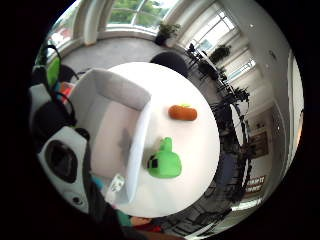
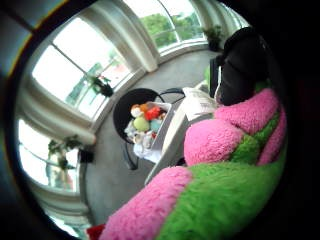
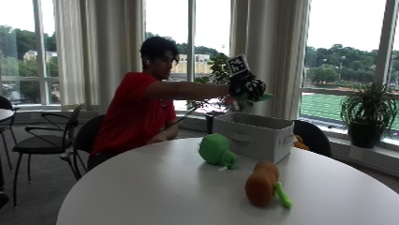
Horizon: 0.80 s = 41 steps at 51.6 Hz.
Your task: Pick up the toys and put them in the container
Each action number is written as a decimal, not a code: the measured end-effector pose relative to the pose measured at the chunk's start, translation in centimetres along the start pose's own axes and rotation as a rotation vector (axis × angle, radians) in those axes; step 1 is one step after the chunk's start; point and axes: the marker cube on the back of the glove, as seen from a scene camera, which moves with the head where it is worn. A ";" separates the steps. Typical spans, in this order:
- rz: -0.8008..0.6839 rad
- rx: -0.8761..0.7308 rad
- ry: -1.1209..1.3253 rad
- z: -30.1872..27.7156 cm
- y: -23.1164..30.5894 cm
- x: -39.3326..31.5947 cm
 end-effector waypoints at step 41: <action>0.088 -0.260 0.093 0.1 1.6 5.5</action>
